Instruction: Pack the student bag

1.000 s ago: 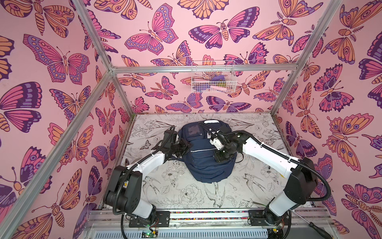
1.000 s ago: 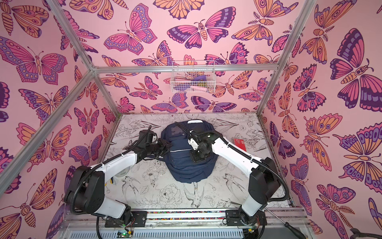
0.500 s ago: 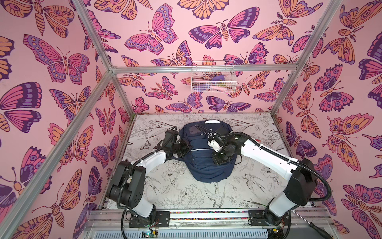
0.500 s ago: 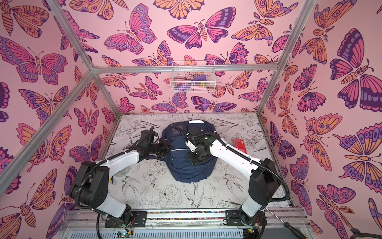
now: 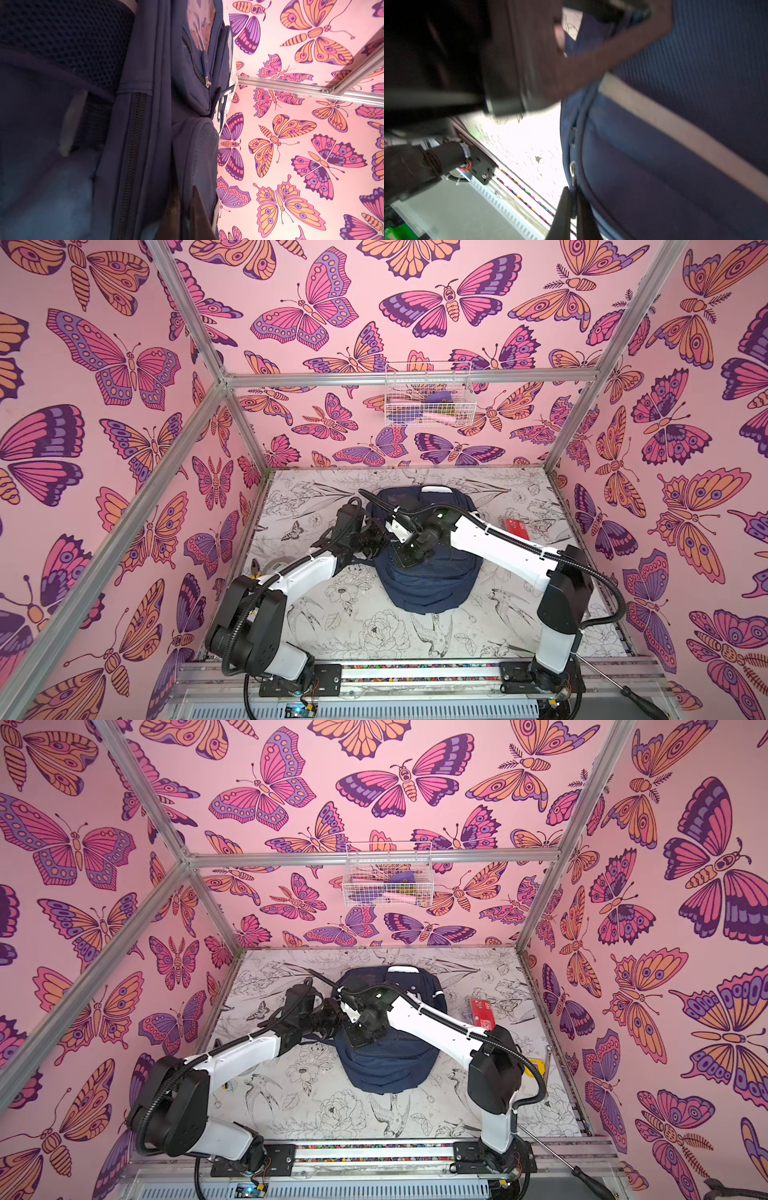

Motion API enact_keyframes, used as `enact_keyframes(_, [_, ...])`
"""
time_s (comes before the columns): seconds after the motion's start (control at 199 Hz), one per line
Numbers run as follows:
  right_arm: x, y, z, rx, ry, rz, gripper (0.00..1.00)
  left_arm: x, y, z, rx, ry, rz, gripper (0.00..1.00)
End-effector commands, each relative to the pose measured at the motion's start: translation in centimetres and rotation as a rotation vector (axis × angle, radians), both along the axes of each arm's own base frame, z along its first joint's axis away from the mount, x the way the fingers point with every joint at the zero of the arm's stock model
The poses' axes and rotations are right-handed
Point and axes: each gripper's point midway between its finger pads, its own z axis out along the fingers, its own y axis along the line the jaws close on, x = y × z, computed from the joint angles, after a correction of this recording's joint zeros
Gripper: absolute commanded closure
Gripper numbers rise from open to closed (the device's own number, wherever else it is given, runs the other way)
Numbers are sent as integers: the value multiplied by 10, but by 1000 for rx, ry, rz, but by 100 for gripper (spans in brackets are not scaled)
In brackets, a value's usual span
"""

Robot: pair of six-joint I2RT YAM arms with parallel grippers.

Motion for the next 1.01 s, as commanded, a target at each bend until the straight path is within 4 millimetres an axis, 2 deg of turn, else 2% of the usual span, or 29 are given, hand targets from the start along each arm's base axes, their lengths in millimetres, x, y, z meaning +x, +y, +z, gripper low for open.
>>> enact_keyframes(0.0, [11, 49, 37, 195, -42, -4, 100, -2, -15, 29, -93, -86, -11, 100])
enact_keyframes(0.201, [35, 43, 20, 136, -62, -102, 100, -12, -20, 24, -87, -85, -34, 100])
enact_keyframes(0.267, [35, 37, 21, 127, -72, -113, 90, -14, -21, 20, -82, -81, -49, 100])
enact_keyframes(0.357, [30, 21, 25, 104, -94, -129, 67, -16, -17, 15, -64, -80, -58, 100])
enact_keyframes(0.463, [21, -6, 35, 74, -131, -157, 57, -14, -8, 7, -22, -62, -78, 100])
enact_keyframes(0.614, [12, -59, 49, 52, -171, -244, 51, -10, -1, 1, 42, -38, -156, 100])
enact_keyframes(0.634, [12, -66, 47, 42, -171, -259, 50, -10, -1, 0, 52, -35, -166, 98])
enact_keyframes(0.664, [11, -80, 58, 59, -197, -289, 47, -10, 1, -1, 67, -34, -177, 95])
enact_keyframes(0.795, [21, -142, 67, 44, -247, -440, 41, -11, 4, -2, 158, -45, -244, 79])
enact_keyframes(0.885, [29, -187, 60, 19, -222, -570, 41, -12, 5, 4, 205, -64, -296, 64])
enact_keyframes(1.001, [38, -246, 48, -64, -204, -739, 40, -13, 9, 17, 278, -121, -346, 53])
